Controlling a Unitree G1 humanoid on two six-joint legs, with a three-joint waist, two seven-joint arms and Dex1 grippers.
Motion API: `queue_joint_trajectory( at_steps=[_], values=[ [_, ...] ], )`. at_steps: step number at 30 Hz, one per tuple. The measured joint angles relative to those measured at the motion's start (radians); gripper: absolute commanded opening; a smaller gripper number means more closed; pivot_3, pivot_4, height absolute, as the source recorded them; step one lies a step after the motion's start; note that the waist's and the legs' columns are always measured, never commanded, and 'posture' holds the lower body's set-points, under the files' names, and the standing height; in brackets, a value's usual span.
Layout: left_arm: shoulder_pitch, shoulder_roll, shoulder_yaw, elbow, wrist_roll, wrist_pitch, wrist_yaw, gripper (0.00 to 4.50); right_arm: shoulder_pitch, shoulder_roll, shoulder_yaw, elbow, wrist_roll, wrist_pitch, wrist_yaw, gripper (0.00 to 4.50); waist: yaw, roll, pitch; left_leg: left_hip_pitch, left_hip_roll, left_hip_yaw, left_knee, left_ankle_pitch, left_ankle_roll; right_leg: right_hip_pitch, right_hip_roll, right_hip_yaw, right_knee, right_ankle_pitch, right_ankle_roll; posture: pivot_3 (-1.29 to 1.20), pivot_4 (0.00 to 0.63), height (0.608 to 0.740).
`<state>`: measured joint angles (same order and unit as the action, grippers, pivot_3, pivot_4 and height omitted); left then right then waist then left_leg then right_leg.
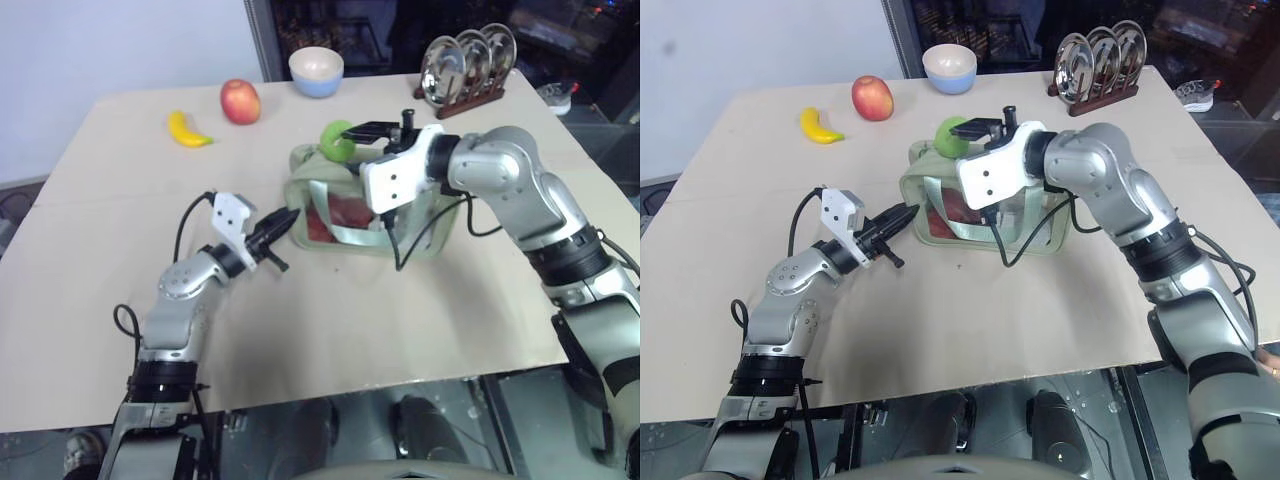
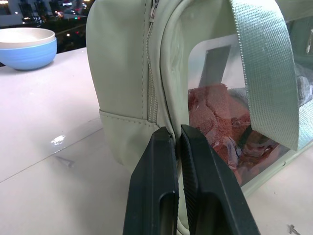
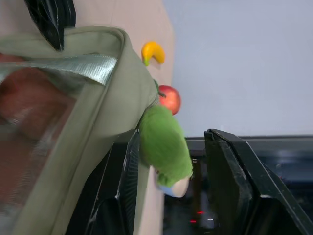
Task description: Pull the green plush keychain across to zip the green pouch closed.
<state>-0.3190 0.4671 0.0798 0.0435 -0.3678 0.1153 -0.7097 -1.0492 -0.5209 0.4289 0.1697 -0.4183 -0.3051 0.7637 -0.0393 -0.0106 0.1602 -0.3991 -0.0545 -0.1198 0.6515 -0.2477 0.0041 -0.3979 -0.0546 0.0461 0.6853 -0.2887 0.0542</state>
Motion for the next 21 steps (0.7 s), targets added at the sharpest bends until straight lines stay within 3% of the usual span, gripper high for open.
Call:
queue_joint_trajectory(
  at_steps=[8, 20, 21],
  values=[
    [0.003, -0.005, 0.0, -0.015, 0.013, 0.0, 0.014, 0.0, -0.064, 0.024, 0.043, 0.125, -0.147, -0.101, -0.084, 2.11, 0.0, 0.0, 0.0, 0.0, 0.0, 0.0, 0.0, 0.0, 0.0, 0.0, 0.0, 0.0, 0.0, 0.0, 0.0, 0.0, 0.15, 0.74],
    [0.008, -0.016, -0.002, -0.016, 0.031, -0.015, 0.014, 0.0, -0.123, 0.069, 0.081, 0.233, -0.246, -0.108, -0.085, 2.11, 0.0, 0.0, 0.0, 0.0, 0.0, 0.0, 0.0, 0.0, 0.0, 0.0, 0.001, 0.0, 0.0, 0.0, 0.0, 0.0, 0.15, 0.74],
    [0.009, -0.017, -0.002, -0.016, 0.032, -0.016, 0.015, 0.0, -0.127, 0.074, 0.083, 0.244, -0.251, -0.105, -0.083, 1.9, 0.0, 0.0, 0.0, 0.0, 0.0, 0.0, 0.0, 0.0, 0.0, 0.0, 0.001, 0.0, 0.0, 0.0, 0.0, 0.0, 0.15, 0.74]
  ],
)
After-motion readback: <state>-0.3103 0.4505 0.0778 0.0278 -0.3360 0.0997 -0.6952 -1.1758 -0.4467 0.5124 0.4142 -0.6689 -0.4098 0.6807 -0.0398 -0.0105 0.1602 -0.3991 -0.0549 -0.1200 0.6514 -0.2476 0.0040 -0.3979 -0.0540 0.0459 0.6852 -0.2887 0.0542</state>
